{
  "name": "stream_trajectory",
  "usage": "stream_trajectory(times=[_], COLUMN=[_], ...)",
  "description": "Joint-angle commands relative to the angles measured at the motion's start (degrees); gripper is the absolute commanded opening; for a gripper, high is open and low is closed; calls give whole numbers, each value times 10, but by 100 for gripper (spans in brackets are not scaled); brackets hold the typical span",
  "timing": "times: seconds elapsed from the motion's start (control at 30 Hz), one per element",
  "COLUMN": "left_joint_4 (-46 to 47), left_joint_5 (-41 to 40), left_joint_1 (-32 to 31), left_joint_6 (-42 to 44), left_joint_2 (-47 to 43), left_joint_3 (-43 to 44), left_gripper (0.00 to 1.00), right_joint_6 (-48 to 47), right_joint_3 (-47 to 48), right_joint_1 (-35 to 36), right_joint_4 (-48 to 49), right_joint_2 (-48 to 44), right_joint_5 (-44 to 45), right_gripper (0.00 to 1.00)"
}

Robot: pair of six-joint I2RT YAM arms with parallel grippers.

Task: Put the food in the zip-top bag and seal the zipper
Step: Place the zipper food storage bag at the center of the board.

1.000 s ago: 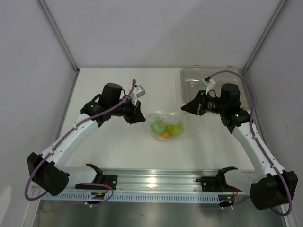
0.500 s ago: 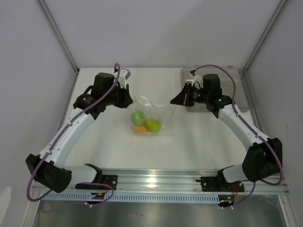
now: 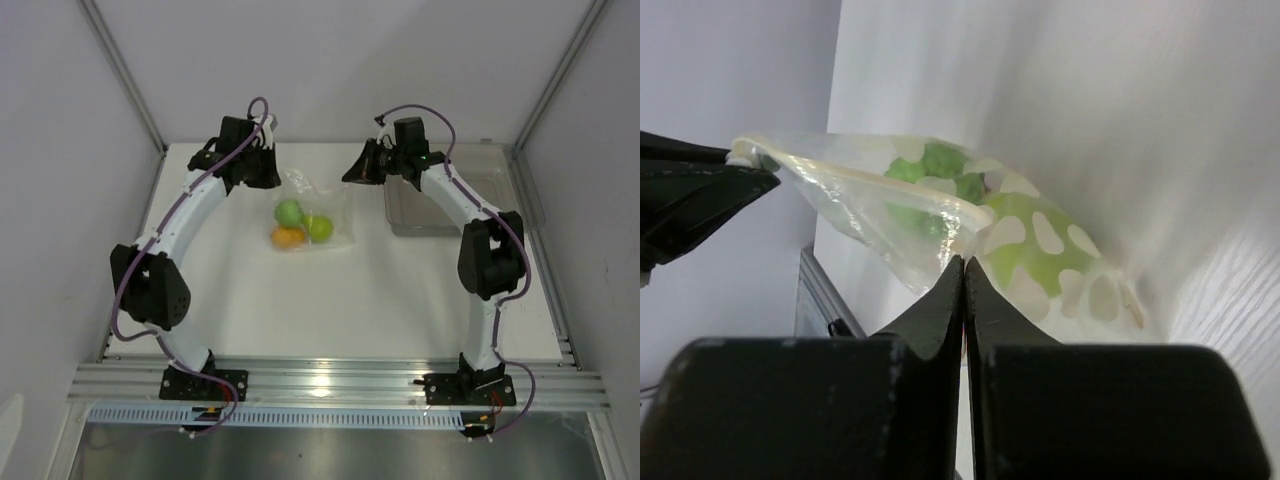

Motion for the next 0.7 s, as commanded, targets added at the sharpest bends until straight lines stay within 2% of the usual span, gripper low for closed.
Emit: stream_trajectory(times=[0.0,0.17,0.23,0.27,0.33,0.4,0.5,0.6,0.63,0.67], left_joint_4=[14,27,42,47,58,61,77,117,130,151], left_joint_5=[4,-8,-18,-23,-33,-39,-44,-69,-74,-83], left_joint_1=[19,32,33,33,33,33,33,33,33,32], left_joint_6=[-11,-13,-12,-10,-6,-2,-2,-6,-7,-9], left_joint_2=[30,106,122,136,151,178,195,177,169,162], left_joint_3=[64,122,144,149,174,199,217,190,165,157], left_gripper=[7,13,23,24,36,45,45,50,52,56], right_joint_6=[-14,-23,-27,-29,-42,-49,-73,-87,-90,-92], right_joint_3=[75,166,185,209,236,267,315,397,409,415], right_joint_1=[-13,-22,-25,-27,-32,-36,-38,-38,-38,-38], right_joint_4=[-25,-37,-32,-33,-40,-40,-40,-70,-73,-73], right_joint_2=[67,137,162,172,199,213,238,284,293,301], right_joint_5=[-2,12,16,19,28,35,26,16,17,20], right_gripper=[0,0,0,0,0,0,2,19,35,43])
